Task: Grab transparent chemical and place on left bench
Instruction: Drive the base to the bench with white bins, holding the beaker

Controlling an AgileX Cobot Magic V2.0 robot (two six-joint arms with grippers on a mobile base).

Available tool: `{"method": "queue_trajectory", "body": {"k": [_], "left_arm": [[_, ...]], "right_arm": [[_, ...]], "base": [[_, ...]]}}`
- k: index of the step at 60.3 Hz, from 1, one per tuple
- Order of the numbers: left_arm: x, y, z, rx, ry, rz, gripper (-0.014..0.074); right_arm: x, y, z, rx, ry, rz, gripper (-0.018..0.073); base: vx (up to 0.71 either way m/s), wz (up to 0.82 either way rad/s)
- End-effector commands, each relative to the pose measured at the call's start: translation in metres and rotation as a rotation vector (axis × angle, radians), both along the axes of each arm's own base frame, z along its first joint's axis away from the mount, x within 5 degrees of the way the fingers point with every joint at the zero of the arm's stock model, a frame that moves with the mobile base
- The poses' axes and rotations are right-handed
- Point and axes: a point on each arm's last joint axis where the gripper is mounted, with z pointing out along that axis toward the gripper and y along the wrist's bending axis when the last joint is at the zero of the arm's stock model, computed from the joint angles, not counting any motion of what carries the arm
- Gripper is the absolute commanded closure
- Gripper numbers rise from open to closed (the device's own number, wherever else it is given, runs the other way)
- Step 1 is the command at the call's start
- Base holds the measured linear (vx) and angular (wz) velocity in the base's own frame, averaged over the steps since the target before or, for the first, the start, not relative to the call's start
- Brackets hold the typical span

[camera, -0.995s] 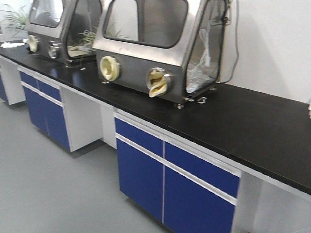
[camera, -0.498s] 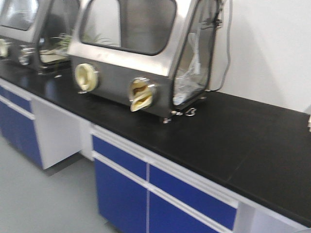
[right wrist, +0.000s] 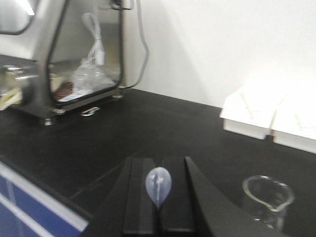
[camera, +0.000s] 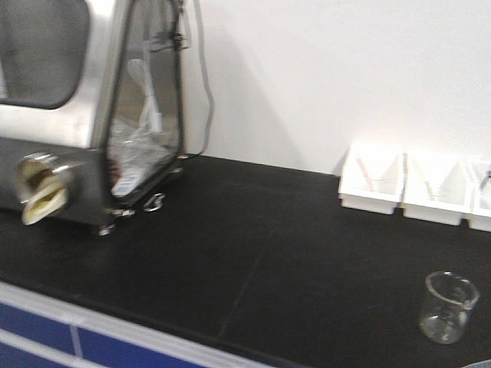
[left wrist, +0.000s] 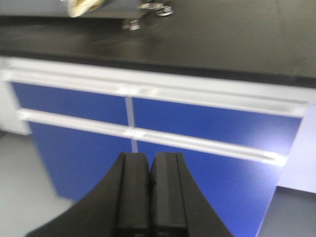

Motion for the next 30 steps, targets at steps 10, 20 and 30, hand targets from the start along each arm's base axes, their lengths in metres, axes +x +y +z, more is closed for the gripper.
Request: {"method": "queue_trajectory", "body": {"k": [10,20,30], "left_arm": [[-0.0015,0.0002,0.0027,-0.014,-0.081,-0.001,0.0600],[-0.0015,0.0002,0.0027,-0.014,-0.081,-0.001,0.0600],[-0.0015,0.0002,0.0027,-0.014,-0.081,-0.001,0.0600]], "right_arm": [[0.0012,-0.0030,0.0151,0.013,-0.084,-0.035,0.0562],[0.0012,-0.0030,0.0151,0.013,-0.084,-0.035,0.0562],[0.0012,-0.0030,0.0151,0.013,-0.084,-0.035,0.0562]], "base": [[0.26,-0.46],[0.25,-0.33],[0.22,-0.32]]}}
